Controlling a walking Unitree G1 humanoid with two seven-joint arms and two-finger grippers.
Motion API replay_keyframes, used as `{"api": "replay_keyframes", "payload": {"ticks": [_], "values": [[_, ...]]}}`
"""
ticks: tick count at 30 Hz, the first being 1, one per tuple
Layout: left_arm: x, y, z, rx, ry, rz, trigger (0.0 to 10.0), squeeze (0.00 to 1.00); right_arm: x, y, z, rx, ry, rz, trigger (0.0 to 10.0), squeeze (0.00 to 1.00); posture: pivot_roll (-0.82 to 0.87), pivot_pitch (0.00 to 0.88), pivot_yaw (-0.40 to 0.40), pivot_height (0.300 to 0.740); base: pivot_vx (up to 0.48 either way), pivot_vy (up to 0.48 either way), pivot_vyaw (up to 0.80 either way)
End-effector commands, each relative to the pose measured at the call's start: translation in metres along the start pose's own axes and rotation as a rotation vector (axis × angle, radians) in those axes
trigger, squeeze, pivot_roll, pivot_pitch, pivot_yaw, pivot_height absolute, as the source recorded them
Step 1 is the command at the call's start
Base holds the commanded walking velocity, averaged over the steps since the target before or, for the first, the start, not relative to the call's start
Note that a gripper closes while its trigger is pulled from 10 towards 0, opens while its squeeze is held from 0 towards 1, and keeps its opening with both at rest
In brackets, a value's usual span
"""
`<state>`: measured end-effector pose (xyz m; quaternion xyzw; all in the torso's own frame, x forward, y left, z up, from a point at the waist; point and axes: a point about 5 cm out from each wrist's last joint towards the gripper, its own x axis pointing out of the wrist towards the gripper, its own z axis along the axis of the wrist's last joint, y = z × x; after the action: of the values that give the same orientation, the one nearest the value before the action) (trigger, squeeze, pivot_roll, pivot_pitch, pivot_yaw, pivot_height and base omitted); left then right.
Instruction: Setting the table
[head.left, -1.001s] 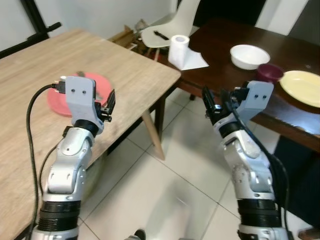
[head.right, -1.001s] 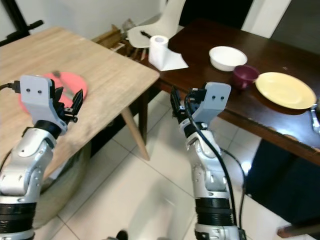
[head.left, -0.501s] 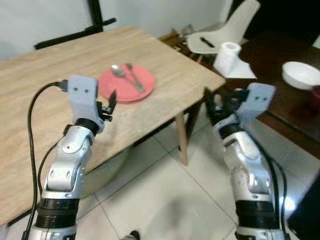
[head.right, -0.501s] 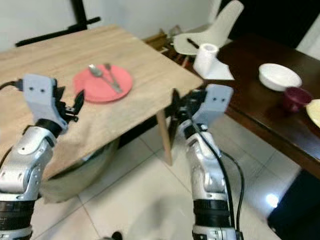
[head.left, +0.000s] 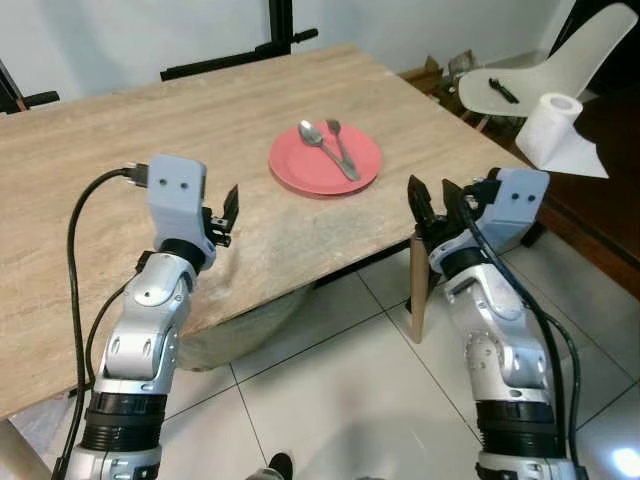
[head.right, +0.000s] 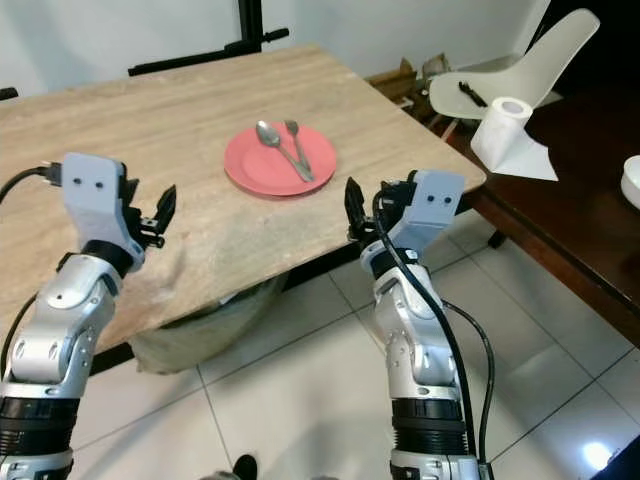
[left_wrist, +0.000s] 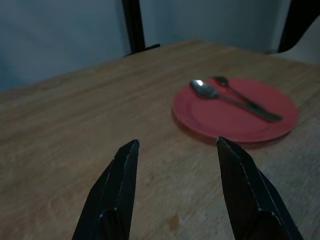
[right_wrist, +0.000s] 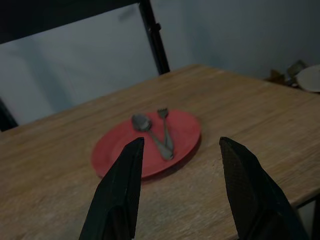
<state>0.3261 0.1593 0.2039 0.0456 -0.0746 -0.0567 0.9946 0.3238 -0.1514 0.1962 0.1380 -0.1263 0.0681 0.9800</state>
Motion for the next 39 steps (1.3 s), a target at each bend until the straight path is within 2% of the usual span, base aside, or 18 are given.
{"api": "replay_keyframes", "payload": {"ticks": [1, 26, 39], "values": [[0.002, -0.003, -0.001, 0.004, 0.005, -0.012, 10.0, 0.00, -0.001, 0.000, 0.001, 0.008, -0.005, -0.004, 10.0, 0.00, -0.11, 0.000, 0.027, 0.740, 0.480, 0.000, 0.00], [0.002, -0.009, -0.001, -0.005, -0.003, -0.028, 10.0, 0.00, -0.004, 0.000, 0.001, 0.007, 0.001, -0.002, 10.0, 0.00, -0.12, 0.007, 0.030, 0.740, 0.468, 0.000, 0.00], [0.000, -0.013, 0.004, -0.033, -0.027, -0.056, 10.0, 0.00, -0.004, 0.002, 0.001, -0.011, 0.017, 0.046, 10.0, 0.00, -0.11, 0.006, 0.030, 0.740, 0.024, 0.000, 0.00]]}}
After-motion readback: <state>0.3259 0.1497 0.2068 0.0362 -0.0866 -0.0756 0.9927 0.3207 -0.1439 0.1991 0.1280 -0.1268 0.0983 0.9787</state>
